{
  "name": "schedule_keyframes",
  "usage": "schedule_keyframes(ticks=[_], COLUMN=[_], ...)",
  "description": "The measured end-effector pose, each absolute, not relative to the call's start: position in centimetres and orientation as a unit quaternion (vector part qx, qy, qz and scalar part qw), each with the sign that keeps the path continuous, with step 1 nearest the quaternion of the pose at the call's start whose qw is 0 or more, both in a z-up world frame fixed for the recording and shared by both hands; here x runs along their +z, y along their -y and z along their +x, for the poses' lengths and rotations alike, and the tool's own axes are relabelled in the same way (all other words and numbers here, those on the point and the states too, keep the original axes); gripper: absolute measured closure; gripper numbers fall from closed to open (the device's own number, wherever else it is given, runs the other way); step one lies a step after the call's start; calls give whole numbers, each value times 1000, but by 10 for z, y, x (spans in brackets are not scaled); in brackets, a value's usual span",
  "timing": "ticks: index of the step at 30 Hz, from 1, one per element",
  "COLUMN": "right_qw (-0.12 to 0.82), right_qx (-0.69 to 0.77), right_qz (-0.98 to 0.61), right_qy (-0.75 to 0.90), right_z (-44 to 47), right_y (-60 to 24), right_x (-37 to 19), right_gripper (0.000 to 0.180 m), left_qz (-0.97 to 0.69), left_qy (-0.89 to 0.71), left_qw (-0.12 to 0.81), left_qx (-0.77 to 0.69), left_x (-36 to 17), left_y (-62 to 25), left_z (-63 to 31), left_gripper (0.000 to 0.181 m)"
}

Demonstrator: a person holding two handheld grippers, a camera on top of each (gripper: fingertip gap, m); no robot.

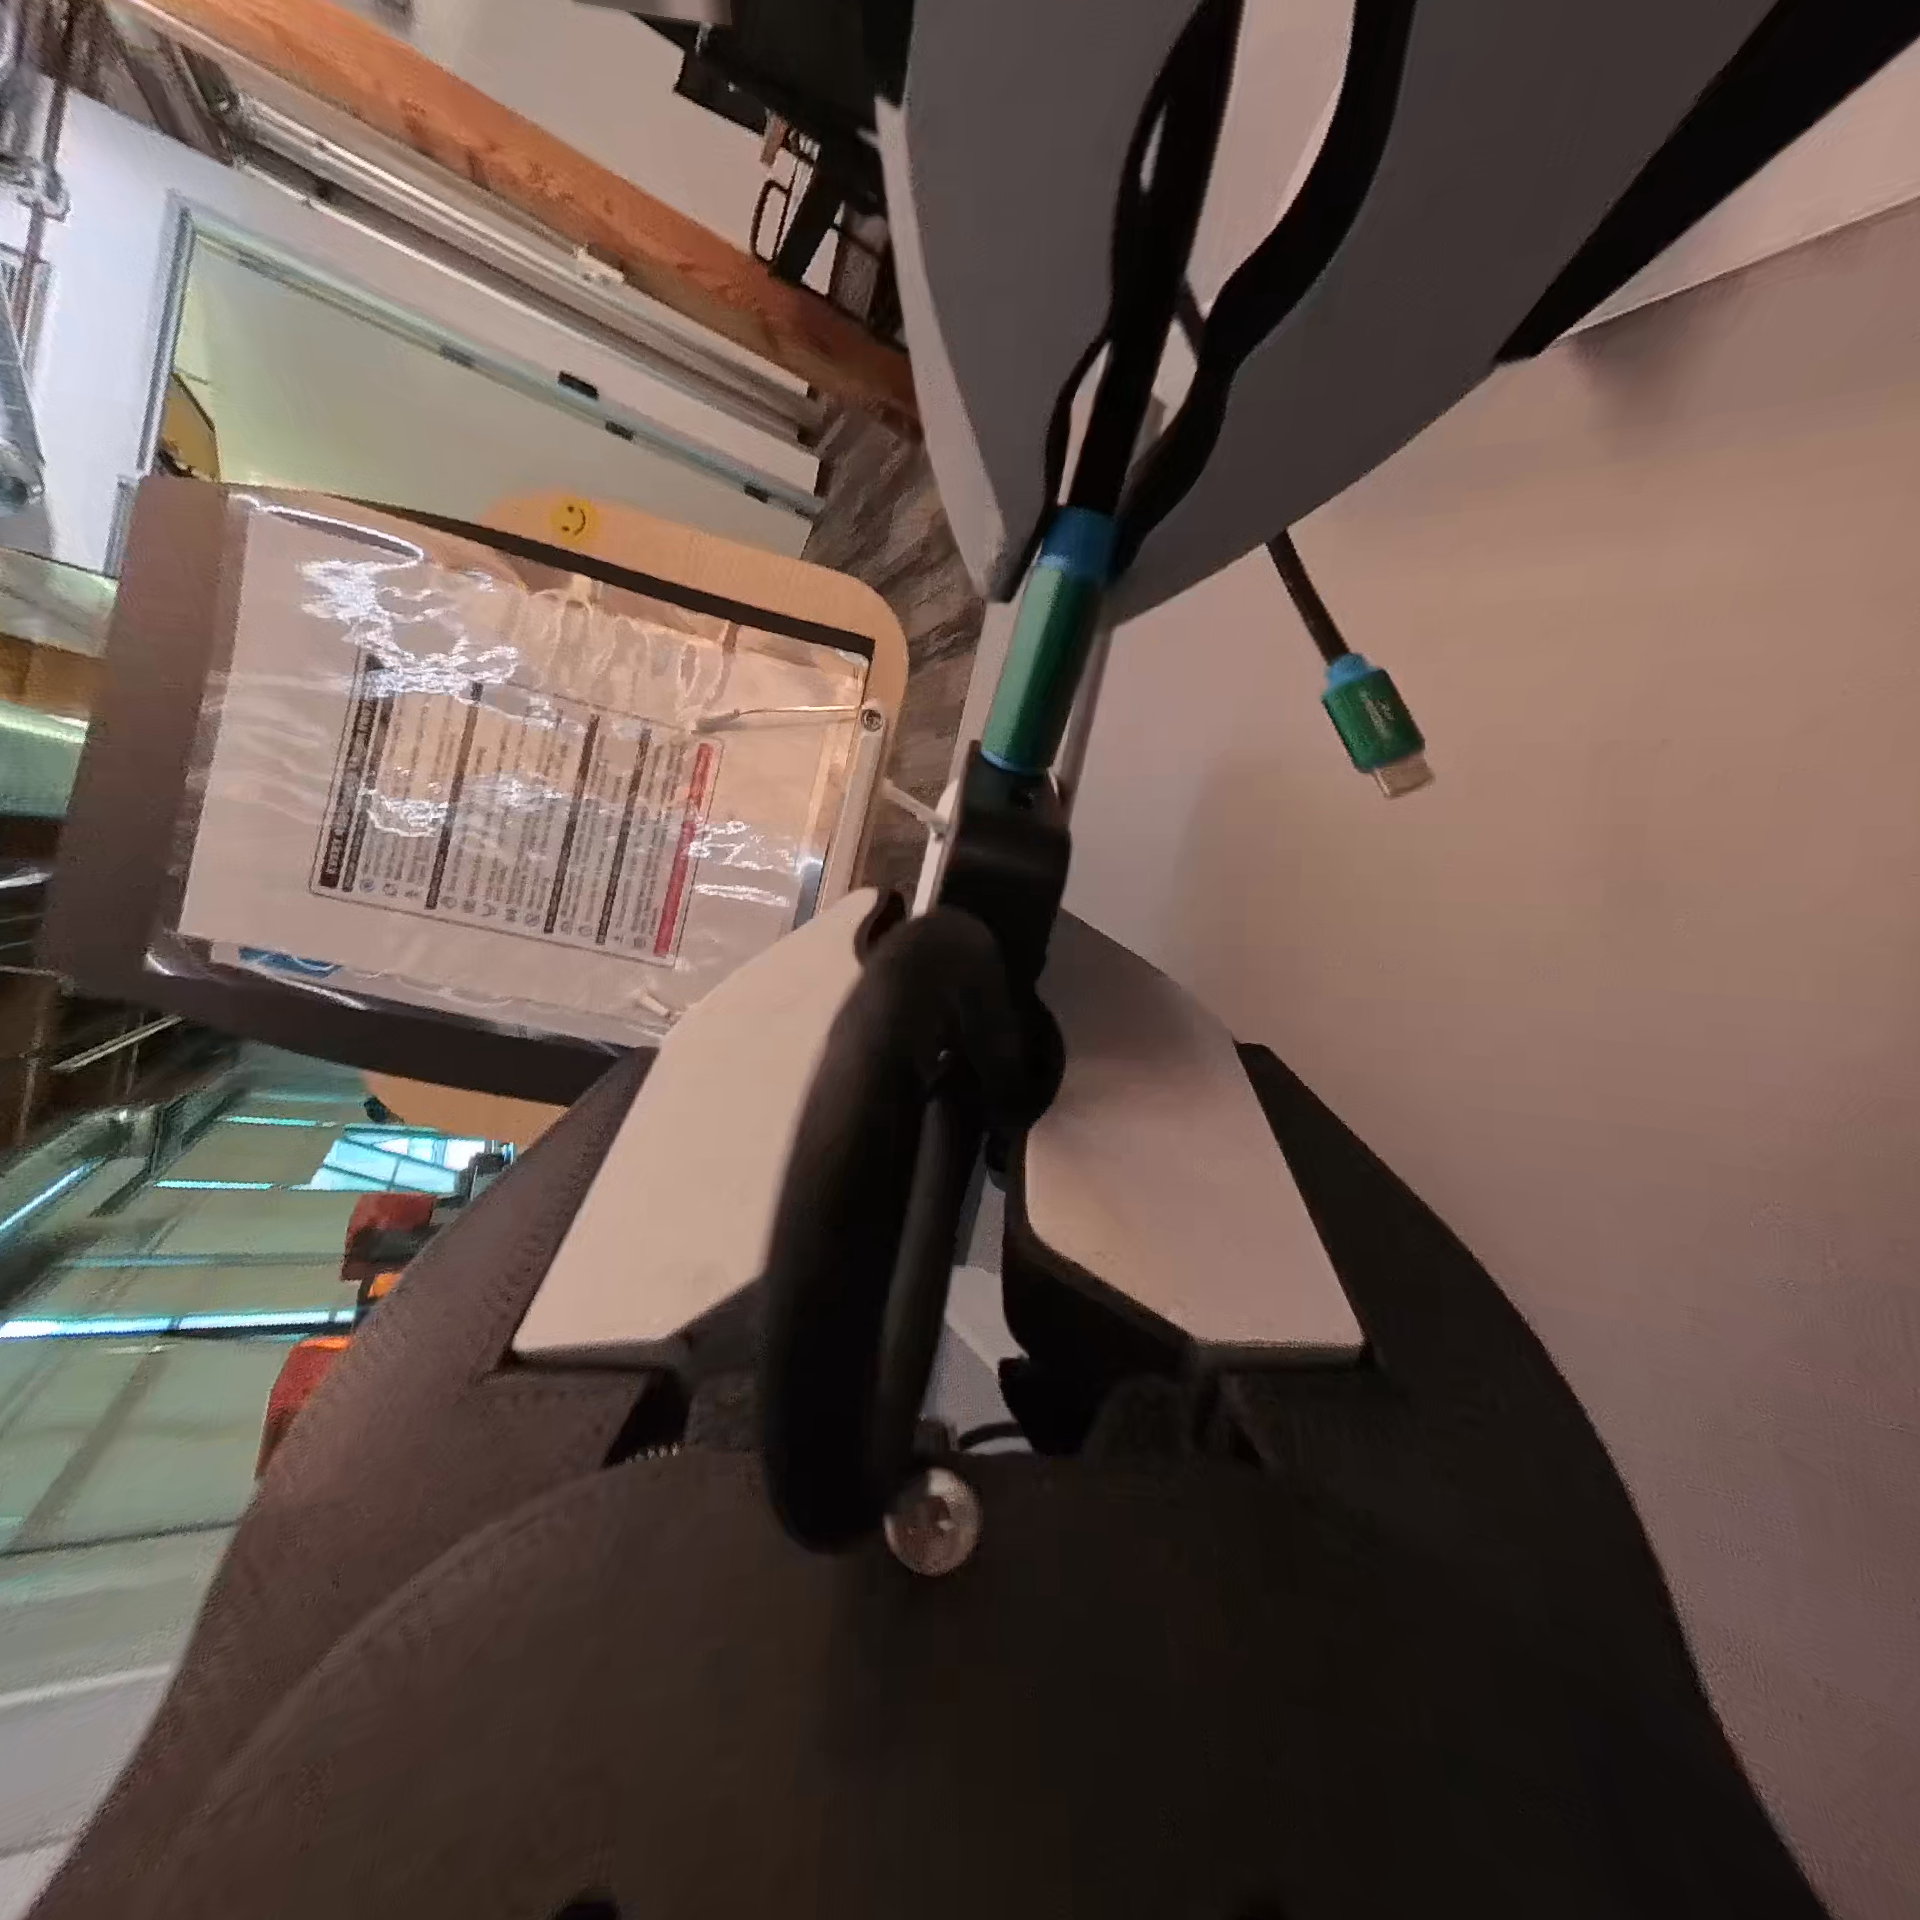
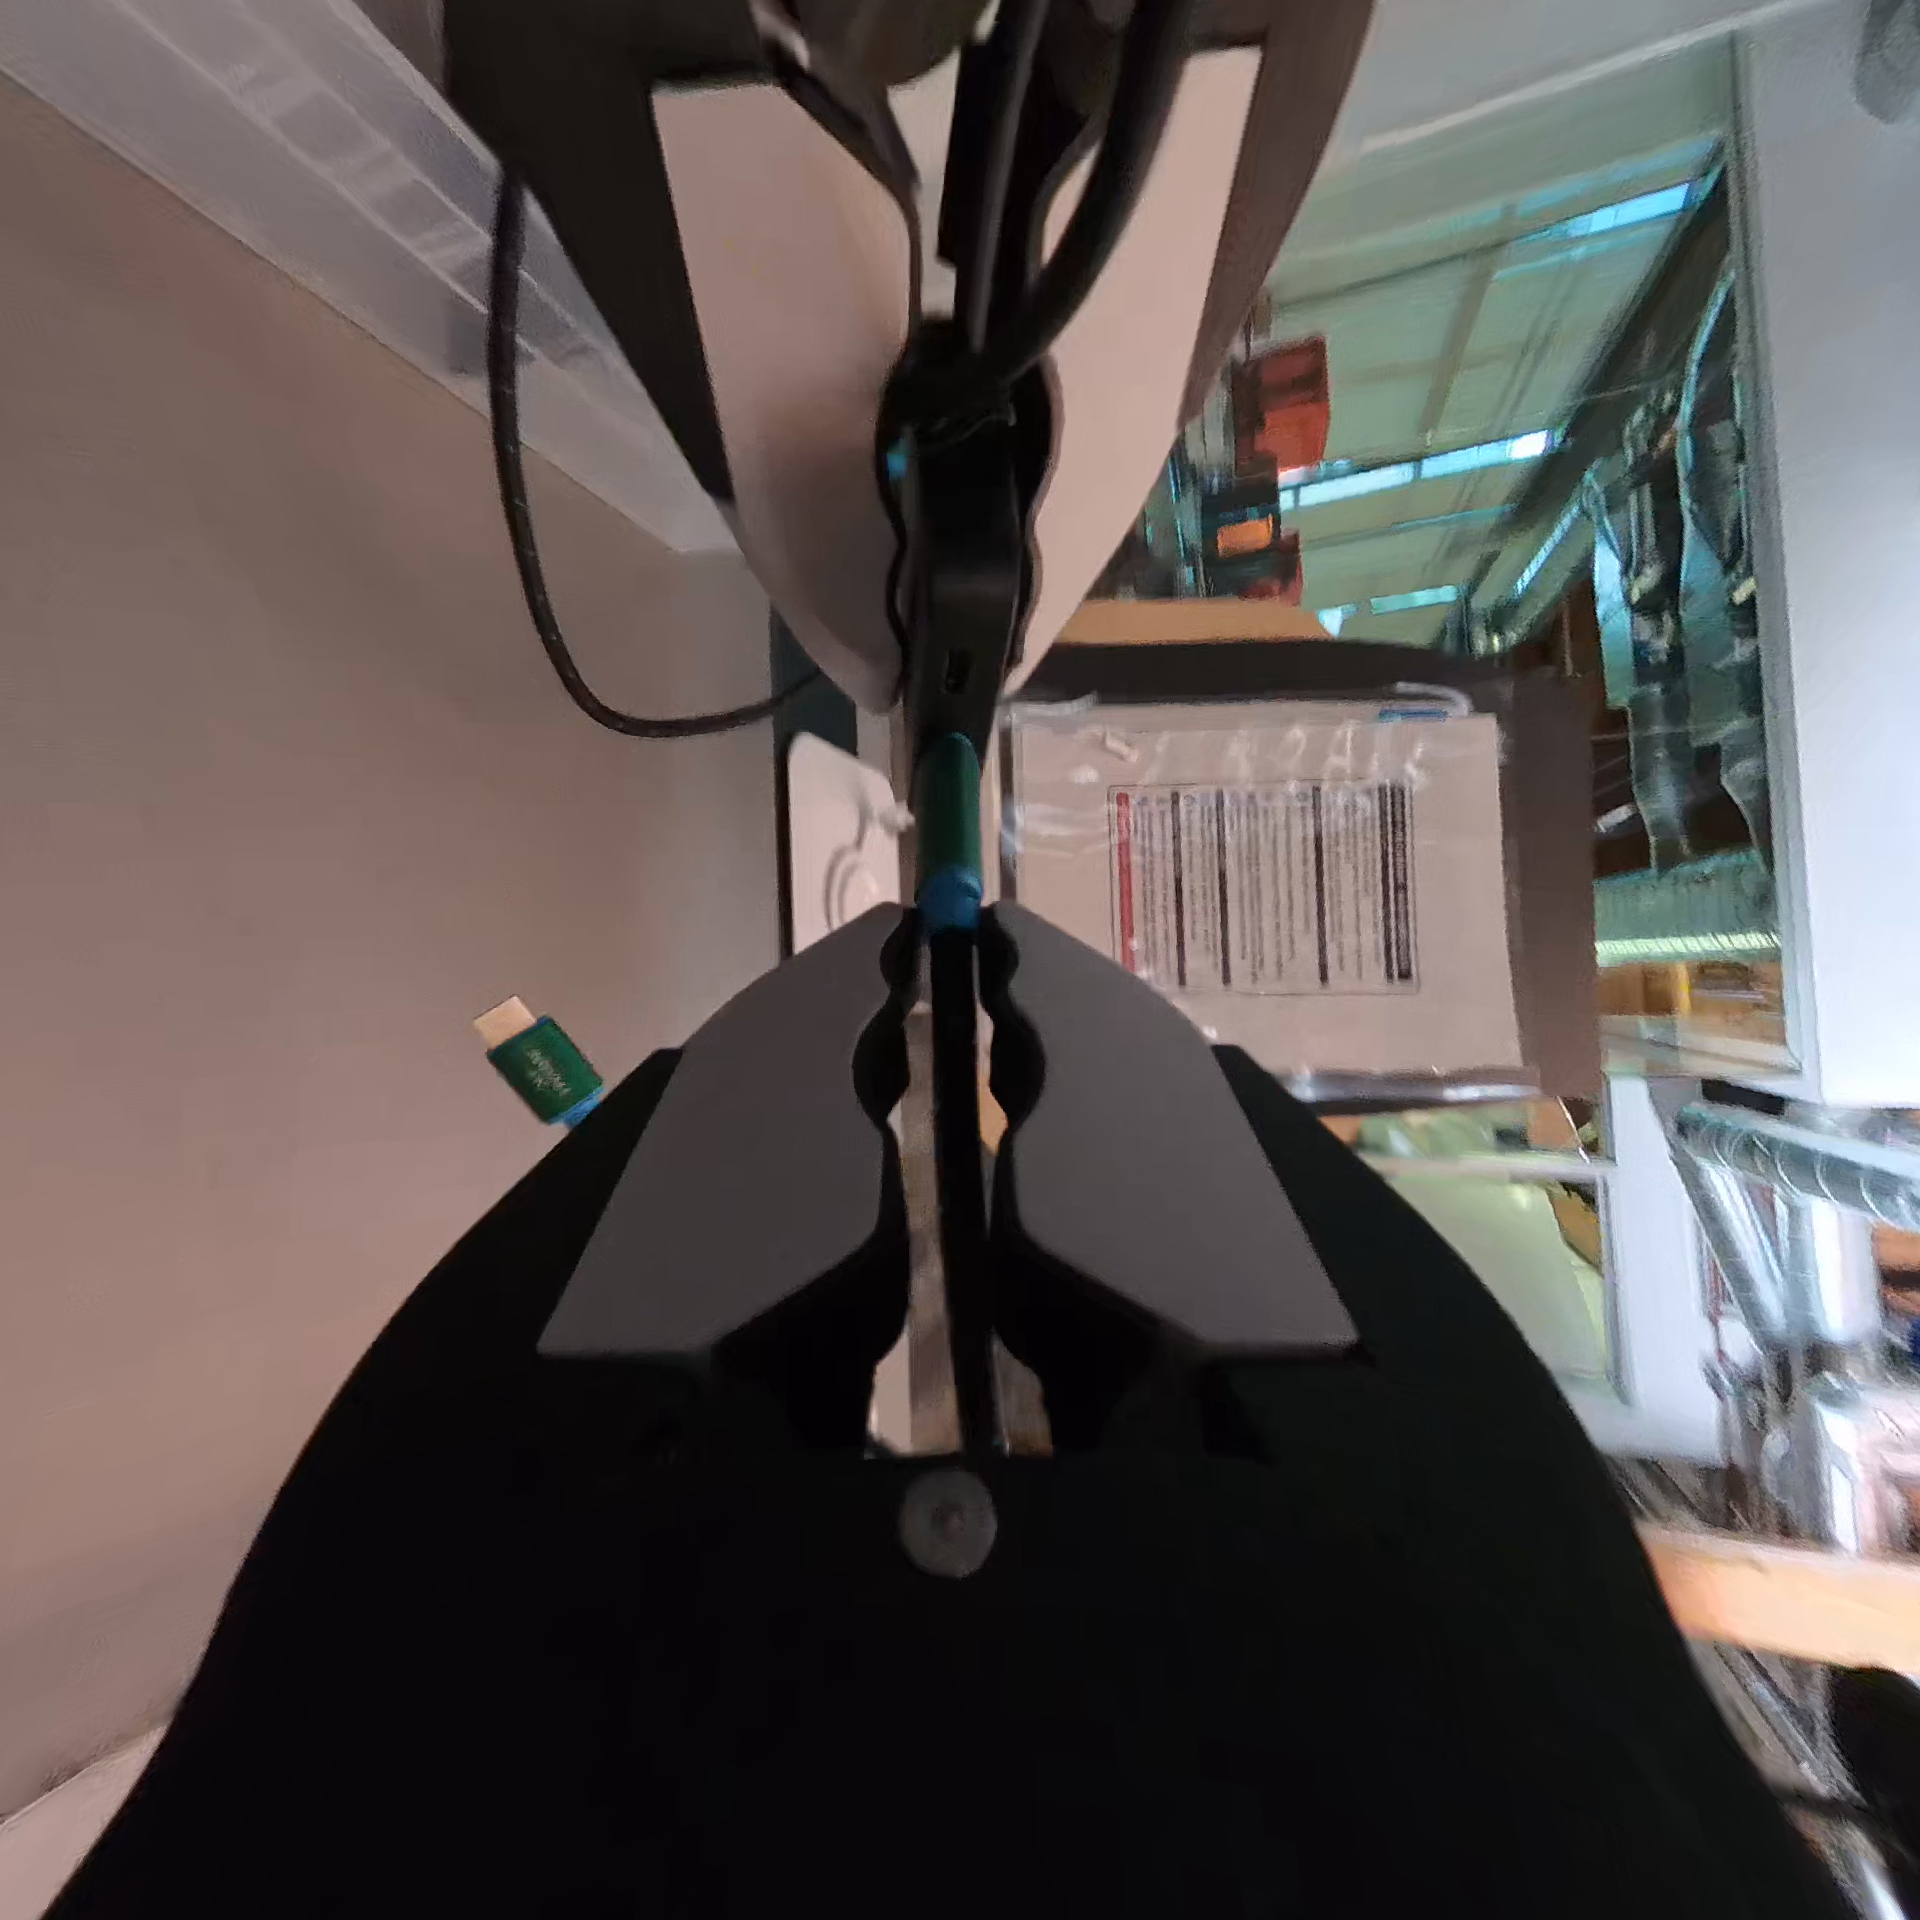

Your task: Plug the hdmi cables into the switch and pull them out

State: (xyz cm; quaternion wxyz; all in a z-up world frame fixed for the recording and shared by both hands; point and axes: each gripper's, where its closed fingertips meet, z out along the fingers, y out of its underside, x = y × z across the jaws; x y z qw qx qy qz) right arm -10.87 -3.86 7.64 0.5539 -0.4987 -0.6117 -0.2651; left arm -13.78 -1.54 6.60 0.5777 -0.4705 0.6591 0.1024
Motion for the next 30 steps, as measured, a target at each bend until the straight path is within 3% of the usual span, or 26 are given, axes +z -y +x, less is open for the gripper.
schedule_keyframes(ticks=[3,6,16,26,30], right_qw=[595,610,599,552,545], right_qx=[-176,-141,-131,-162,-209], right_qz=[-474,-482,-520,-534,-575], right_qy=[625,612,595,620,574], right_z=[-118,-117,-110,-89,-42], right_y=[51,52,38,38,39], right_x=[80,85,80,70,91], right_gripper=[152,166,166,166,167], left_qz=[-458,-449,-429,-444,-543], left_qy=[-666,-668,-645,-661,-586], left_qw=[582,585,612,593,532], left_qx=[96,97,158,122,281], left_x=[67,67,71,55,50], left_y=[20,22,12,9,-52], left_z=[-135,-132,-124,-105,-184], left_gripper=[164,164,162,162,163])
